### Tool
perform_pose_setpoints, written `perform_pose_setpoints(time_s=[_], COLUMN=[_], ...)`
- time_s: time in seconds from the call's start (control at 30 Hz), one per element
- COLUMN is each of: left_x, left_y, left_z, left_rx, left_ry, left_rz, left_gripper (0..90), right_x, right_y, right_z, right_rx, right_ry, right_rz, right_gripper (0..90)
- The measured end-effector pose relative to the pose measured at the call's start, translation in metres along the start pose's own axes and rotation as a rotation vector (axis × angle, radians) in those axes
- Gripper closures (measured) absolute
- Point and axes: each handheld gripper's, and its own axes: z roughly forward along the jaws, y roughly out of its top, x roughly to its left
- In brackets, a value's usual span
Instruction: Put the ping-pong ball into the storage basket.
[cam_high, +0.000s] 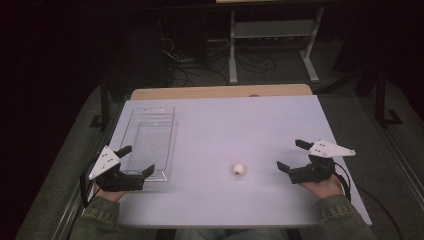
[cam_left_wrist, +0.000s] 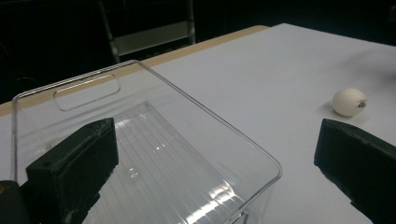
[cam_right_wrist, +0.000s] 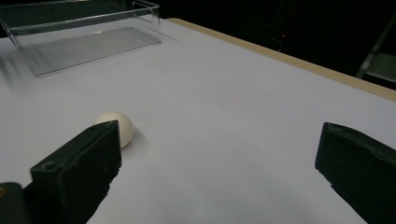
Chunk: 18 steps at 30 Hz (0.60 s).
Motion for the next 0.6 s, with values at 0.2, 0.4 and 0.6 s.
perform_pose_setpoints(time_s=[0.2, 0.4, 0.6], left_x=[-0.001, 0.000, -0.002], left_y=[0.004, 0.007, 0.012], left_z=[0.003, 0.007, 0.011], left_rx=[0.022, 0.046, 0.065], left_ry=[-0.016, -0.031, -0.046], left_rz=[0.014, 0.031, 0.042], left_gripper=[0.0, 0.0, 0.0], right_x=[0.001, 0.002, 0.001], right_y=[0.000, 0.000, 0.000], right_z=[0.000, 0.001, 0.002], right_rx=[0.003, 0.010, 0.012], right_ry=[0.004, 0.006, 0.010], right_rz=[-0.004, -0.010, -0.010], right_gripper=[0.0, 0.0, 0.0])
